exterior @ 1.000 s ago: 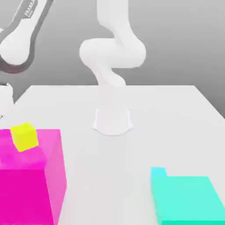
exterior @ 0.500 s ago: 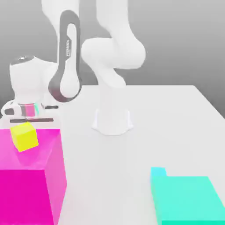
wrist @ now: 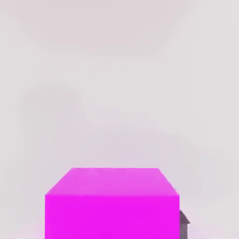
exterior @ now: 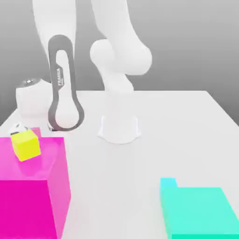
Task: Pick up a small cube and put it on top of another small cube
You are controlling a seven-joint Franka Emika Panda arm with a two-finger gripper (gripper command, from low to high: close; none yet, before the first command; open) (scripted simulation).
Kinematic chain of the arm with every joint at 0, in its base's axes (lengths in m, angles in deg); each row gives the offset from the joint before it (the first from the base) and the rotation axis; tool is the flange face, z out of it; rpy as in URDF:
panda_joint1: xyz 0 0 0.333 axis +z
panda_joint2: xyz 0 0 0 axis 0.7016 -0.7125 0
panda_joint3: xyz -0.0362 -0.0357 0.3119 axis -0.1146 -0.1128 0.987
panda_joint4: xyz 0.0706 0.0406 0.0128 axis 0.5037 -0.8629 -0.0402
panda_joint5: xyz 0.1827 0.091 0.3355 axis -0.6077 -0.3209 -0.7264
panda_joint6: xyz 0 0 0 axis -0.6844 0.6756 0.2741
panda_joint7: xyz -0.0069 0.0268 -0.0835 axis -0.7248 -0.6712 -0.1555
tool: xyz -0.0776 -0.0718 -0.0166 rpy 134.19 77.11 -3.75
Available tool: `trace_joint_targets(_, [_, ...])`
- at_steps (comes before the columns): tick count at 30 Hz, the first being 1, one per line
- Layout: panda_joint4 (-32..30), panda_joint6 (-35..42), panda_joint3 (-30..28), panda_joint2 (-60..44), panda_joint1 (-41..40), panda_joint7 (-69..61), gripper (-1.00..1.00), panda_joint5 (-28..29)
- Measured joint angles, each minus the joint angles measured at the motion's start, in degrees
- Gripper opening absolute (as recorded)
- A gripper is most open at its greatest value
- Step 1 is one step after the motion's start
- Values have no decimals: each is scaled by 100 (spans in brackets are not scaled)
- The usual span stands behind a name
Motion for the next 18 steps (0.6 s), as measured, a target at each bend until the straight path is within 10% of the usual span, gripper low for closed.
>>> trace_joint_targets(10, [-245, 765, -1747, 1039, 1298, 1284, -100, 1743])
trace_joint_targets(18, [-40, 1744, -2046, 1651, 1163, 2049, -100, 2894])
